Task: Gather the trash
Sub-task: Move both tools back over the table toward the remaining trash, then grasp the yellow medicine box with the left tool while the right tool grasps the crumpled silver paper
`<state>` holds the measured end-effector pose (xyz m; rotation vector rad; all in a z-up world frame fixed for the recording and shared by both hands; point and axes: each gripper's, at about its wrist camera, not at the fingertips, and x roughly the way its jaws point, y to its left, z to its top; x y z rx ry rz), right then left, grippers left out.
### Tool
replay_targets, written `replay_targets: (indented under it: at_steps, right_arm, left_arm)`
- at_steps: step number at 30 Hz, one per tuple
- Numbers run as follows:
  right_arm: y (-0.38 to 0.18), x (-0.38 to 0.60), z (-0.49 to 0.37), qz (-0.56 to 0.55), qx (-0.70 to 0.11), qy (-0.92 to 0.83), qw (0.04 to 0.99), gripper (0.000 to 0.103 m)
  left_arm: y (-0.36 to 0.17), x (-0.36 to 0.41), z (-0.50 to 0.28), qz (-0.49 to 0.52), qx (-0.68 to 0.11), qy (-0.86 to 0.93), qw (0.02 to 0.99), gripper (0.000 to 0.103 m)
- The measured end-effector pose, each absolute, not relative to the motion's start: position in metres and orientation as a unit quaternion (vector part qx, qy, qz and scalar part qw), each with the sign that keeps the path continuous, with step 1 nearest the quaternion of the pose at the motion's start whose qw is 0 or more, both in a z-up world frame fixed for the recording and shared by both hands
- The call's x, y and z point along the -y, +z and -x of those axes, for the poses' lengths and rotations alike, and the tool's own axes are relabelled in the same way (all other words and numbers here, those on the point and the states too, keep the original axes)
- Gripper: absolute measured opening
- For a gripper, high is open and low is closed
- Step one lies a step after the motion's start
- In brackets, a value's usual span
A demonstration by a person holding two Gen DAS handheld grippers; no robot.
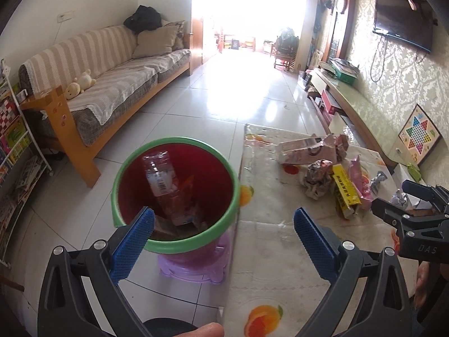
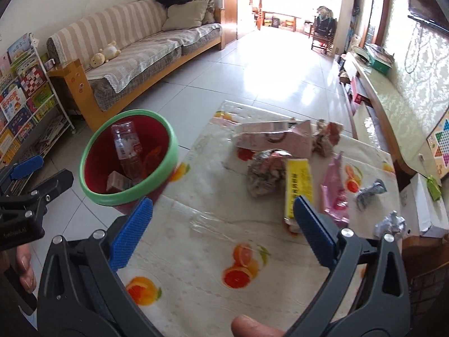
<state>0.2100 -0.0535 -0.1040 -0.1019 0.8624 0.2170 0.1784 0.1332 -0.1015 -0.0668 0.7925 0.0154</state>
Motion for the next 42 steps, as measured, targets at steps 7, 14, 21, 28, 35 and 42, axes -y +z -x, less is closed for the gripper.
replay_targets:
  at_steps: [7,14,21,28,35,42]
  right_arm:
    - [-0.117,0.161,-0.188,0.025,-0.434,0.019,0.9,0.099]
    - [-0.137,0.232,-0.171,-0.017,-0.443,-0.028,0.896,0.099]
    - [-0.154,0.269,-0.165,-0.04,-0.449,-0.041,0.892,0.099]
    - [-0.162,0.299,-0.168,-0.062,-0.449,-0.055,0.889,0.099]
    - [-0.172,0.317,-0.175,-0.071,-0.454,-0.064,0.886,0.099]
    - [-0.181,0.334,-0.197,-0.085,-0.457,-0.061,0.883,0.099]
  left_arm:
    - [-0.114,-0.058,-0.195,0.017,-0.411,-0.06,0.909,0.095]
    - [-0.143,0.018,-0.242,0.029,-0.447,-0.107,0.888,0.095]
    - [-0.189,0.078,-0.296,0.039,-0.485,-0.078,0.87,0.095]
    - [-0.229,0.098,-0.329,0.07,-0.528,-0.052,0.845,0.095]
    - [-0.254,0.109,-0.344,0.054,-0.559,-0.036,0.827,0.066]
    - [-0.242,0.118,-0.339,0.056,-0.542,-0.066,0.836,0.039]
